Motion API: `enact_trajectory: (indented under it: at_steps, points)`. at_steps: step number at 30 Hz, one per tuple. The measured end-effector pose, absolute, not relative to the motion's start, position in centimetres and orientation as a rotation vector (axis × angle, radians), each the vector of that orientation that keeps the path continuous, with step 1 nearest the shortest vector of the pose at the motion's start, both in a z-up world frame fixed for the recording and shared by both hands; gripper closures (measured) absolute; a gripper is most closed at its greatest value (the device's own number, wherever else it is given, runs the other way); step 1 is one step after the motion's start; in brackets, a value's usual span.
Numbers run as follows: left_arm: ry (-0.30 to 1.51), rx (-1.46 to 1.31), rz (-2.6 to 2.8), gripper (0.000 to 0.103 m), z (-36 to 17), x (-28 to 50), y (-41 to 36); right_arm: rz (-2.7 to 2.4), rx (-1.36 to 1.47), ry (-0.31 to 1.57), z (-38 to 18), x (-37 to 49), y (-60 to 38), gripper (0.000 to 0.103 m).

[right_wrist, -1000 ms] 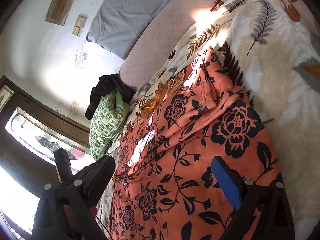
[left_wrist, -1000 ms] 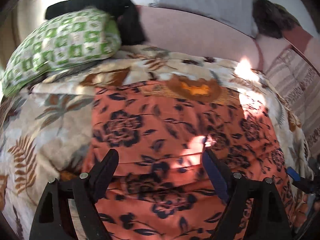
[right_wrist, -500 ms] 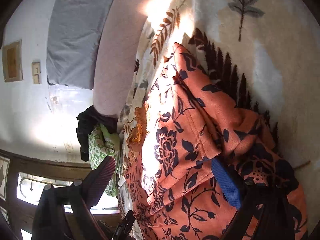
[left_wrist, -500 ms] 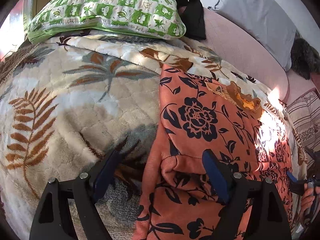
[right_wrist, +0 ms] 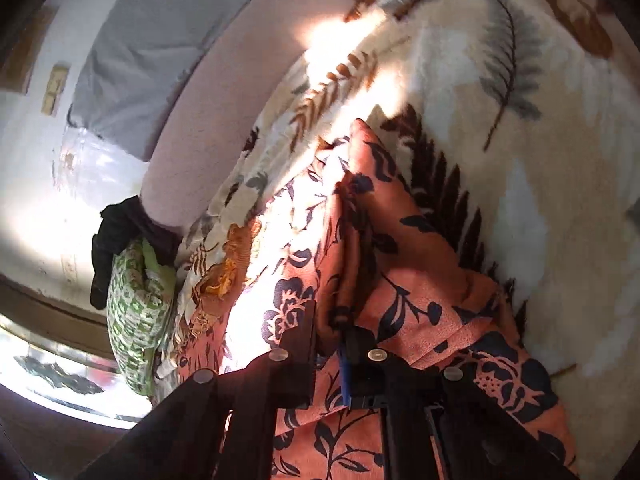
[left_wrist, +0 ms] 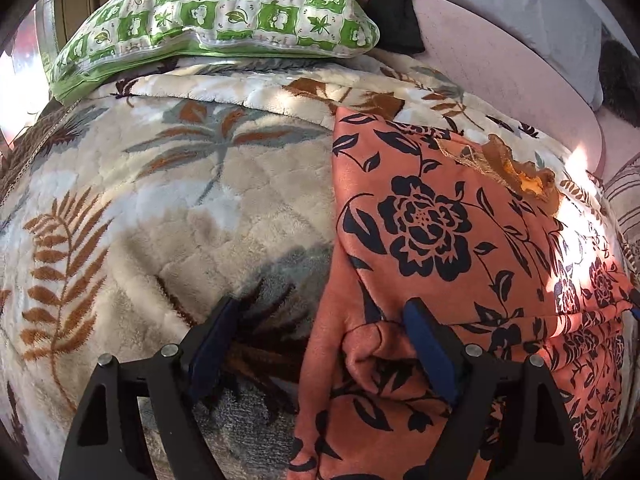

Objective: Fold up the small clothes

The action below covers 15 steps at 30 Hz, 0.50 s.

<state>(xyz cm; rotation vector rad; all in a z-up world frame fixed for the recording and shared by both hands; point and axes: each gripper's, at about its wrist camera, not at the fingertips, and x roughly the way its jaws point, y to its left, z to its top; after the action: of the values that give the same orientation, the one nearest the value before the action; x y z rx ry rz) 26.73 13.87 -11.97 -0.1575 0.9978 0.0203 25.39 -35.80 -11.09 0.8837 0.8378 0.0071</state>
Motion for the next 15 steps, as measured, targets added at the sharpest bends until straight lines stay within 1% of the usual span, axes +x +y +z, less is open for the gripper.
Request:
enact_trajectory:
  at_steps: [2, 3, 4, 5, 7, 8, 9, 10, 12, 13, 14, 15]
  points:
    - [0.995, -0.142, 0.028, 0.018, -12.0, 26.7, 13.7, -0.027, 0.803, 0.837, -10.7, 24.4, -35.4, 0.093]
    - [0.999, -0.140, 0.033, 0.018, -11.8, 26.7, 13.7, -0.053, 0.760, 0.885, -11.8, 24.6, -35.2, 0.092]
    - [1.004, -0.145, 0.035, 0.018, -11.6, 26.7, 13.7, -0.065, 0.741, 0.948, -13.4, 25.0, -35.3, 0.088]
    - [1.004, -0.156, 0.034, 0.018, -11.3, 26.5, 13.9, -0.047, 0.777, 0.958, -14.5, 24.7, -35.8, 0.089]
    - [0.970, -0.162, 0.038, 0.018, -10.2, 26.1, 14.2, -0.042, 0.812, 0.902, -14.1, 23.2, -36.7, 0.088]
    - [0.948, -0.162, 0.037, 0.018, -9.6, 25.9, 14.2, -0.060, 0.791, 0.892, -13.4, 22.8, -36.8, 0.084]
    - [0.925, -0.165, 0.028, 0.018, -8.9, 25.9, 14.1, -0.065, 0.769, 0.869, -12.5, 22.5, -36.8, 0.082]
    - [0.904, -0.170, 0.014, 0.018, -8.3, 25.9, 14.0, -0.051, 0.747, 0.838, -11.4, 22.3, -36.7, 0.077]
    - [0.878, -0.171, -0.021, 0.018, -7.5, 26.1, 13.3, -0.010, 0.718, 0.791, -9.4, 22.4, -36.0, 0.056]
    - [0.871, -0.160, -0.035, 0.018, -7.3, 26.2, 12.8, 0.021, 0.730, 0.764, -8.5, 22.6, -35.5, 0.027]
    - [0.877, -0.137, -0.040, 0.018, -7.6, 26.5, 12.2, 0.062, 0.744, 0.732, -7.9, 22.9, -35.2, 0.015]
    - [0.904, -0.102, -0.026, 0.018, -8.3, 26.9, 11.8, 0.104, 0.749, 0.711, -7.5, 23.3, -34.8, 0.015]
